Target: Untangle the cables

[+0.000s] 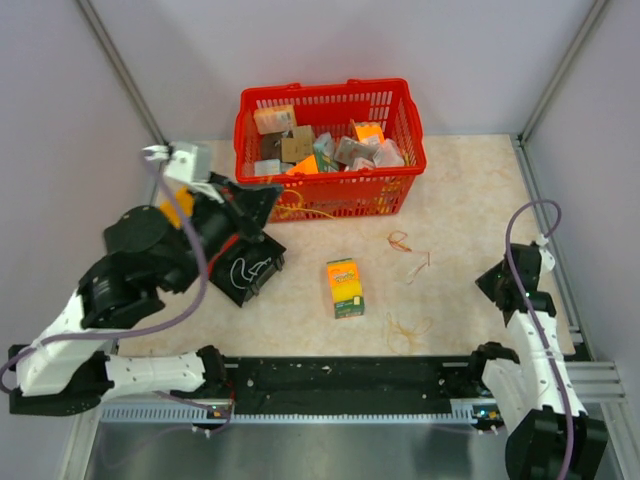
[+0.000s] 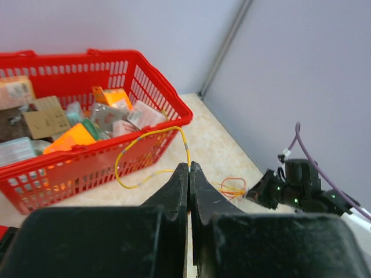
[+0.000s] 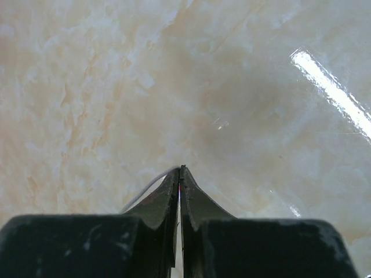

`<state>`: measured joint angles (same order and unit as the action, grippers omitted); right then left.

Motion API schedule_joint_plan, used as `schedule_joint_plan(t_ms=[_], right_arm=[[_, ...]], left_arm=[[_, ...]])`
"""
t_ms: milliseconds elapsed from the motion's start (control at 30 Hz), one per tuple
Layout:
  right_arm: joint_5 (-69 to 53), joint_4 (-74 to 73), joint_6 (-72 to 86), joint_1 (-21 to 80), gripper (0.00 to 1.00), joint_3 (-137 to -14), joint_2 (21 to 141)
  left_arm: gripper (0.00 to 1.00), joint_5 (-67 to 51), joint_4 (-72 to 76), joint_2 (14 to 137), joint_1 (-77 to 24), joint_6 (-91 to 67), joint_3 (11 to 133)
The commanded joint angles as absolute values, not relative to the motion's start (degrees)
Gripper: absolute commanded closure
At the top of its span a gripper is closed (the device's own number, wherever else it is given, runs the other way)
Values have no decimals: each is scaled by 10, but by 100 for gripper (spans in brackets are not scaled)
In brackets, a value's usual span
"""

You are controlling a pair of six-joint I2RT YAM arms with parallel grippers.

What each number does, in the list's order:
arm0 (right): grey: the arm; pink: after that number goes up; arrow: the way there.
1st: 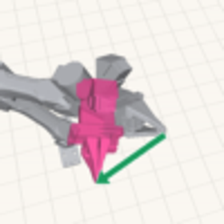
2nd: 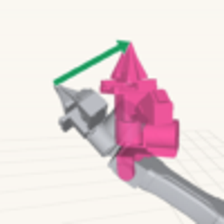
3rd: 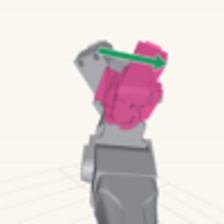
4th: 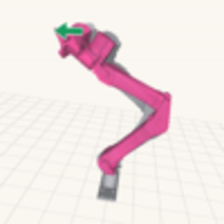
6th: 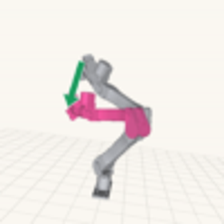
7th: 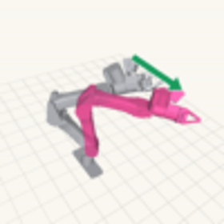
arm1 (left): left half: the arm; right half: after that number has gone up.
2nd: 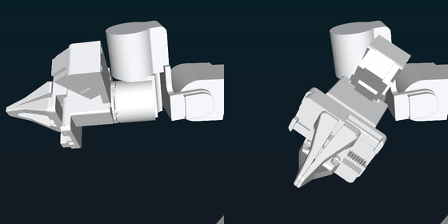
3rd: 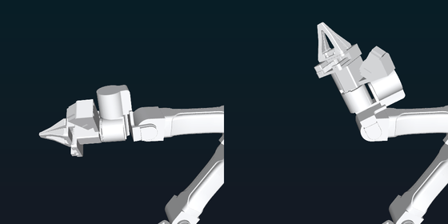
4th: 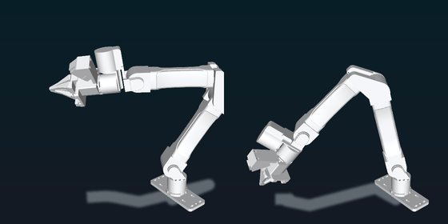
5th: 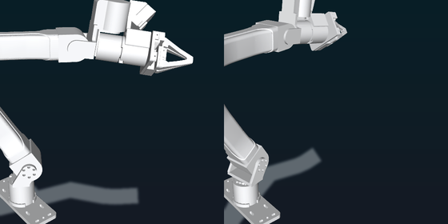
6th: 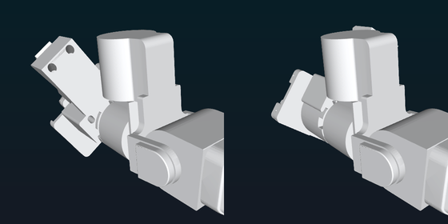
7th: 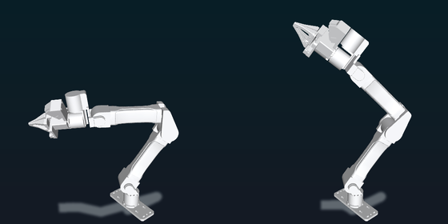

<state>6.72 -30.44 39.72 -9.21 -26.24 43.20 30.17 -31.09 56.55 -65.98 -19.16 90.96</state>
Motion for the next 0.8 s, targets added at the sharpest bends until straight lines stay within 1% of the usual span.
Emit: schedule_joint_plan(t_ms=[0, 67, 133, 267, 367, 467, 567, 633, 700, 767], right_arm=[[36, -280, 379, -108, 100, -262, 433], [19, -271, 366, -108, 100, -266, 448], [32, -271, 372, -108, 100, -265, 456], [40, -266, 388, -114, 100, -260, 458], [44, -267, 376, -154, 100, -270, 460], [-12, -264, 360, -240, 100, -283, 465], [-93, -247, 329, -250, 100, -298, 493], [-153, -227, 323, -240, 92, -293, 517], [-190, -216, 303, -217, 79, -294, 533], [-233, -214, 285, -193, 69, -297, 537]], left_arm=[[100, 370, -299, 501, -657, -171, 890], [100, 347, -296, 492, -657, -177, 885], [100, 333, -298, 495, -657, -179, 891], [100, 339, -288, 499, -657, -168, 903], [100, 347, -294, 497, -657, -155, 921], [100, 362, -302, 484, -657, -143, 937], [100, 356, -296, 467, -657, -148, 934], [100, 338, -297, 472, -657, -151, 938], [100, 325, -299, 482, -657, -155, 942], [100, 318, -294, 494, -657, -154, 946]])
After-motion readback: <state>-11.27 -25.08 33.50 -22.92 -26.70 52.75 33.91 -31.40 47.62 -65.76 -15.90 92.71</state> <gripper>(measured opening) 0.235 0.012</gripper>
